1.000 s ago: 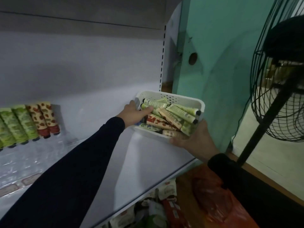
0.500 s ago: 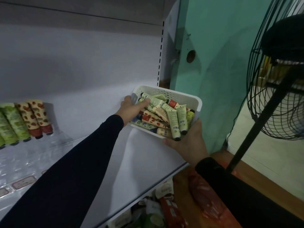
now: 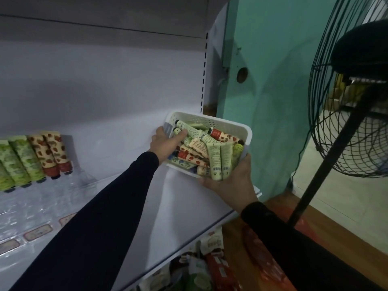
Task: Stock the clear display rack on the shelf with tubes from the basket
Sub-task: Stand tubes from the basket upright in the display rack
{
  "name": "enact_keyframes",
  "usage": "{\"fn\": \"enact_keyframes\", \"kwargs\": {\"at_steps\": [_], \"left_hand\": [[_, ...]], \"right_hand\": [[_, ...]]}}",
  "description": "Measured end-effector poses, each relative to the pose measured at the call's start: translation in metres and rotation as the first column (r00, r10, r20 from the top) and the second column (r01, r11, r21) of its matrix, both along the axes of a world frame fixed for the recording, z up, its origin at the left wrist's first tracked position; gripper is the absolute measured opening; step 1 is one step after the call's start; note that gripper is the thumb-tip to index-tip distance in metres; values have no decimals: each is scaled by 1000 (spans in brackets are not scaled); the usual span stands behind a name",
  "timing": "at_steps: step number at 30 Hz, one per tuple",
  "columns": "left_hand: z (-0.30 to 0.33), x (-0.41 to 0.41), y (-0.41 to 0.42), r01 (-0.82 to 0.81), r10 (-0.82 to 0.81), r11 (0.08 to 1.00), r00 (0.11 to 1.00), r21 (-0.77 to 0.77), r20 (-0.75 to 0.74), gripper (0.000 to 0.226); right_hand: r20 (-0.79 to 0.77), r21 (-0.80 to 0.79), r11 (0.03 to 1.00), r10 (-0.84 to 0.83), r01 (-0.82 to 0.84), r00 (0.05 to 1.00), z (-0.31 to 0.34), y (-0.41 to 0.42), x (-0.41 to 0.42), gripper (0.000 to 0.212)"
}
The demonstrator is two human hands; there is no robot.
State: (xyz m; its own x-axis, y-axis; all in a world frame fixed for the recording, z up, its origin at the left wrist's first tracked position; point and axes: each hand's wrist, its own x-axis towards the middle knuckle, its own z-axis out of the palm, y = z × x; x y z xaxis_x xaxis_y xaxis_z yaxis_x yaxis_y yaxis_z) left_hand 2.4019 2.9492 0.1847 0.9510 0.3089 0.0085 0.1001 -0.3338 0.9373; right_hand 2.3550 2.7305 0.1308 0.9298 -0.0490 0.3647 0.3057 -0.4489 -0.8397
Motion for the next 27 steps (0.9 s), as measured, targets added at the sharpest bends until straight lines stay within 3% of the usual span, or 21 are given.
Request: {"fn": "enact_keyframes", "kwargs": {"at_steps": [4,10,13,18,24,27], "left_hand": [[-1,-6,-5,-13,13,996,1000,84,-3,114],[-5,-10,8,-12,16,991,999,133,-28,93],[0,-14,9,-20,31,982,998,186,-61,98],[2,-23,6,-8,18,985,998,172,-58,86],[-15,-41,15,0,23,991,986,134,-167,110],[-20,-50,19,30,-11,993,986,111,-167,105]], "right_hand": [[63,0,998,-67,67,996,-4,12,-7,125],[87,-145,977,-147,159,985,-9,29,-18,135],[93,-155,977,-134,147,987,-9,28,-24,134],[85,-147,986,-62,74,994,-12,26,-32,119],[35,-149,989,-18,23,999,-30,40,-41,114],[-18,-162,987,-14,11,1000,-29,43,-39,119]]}}
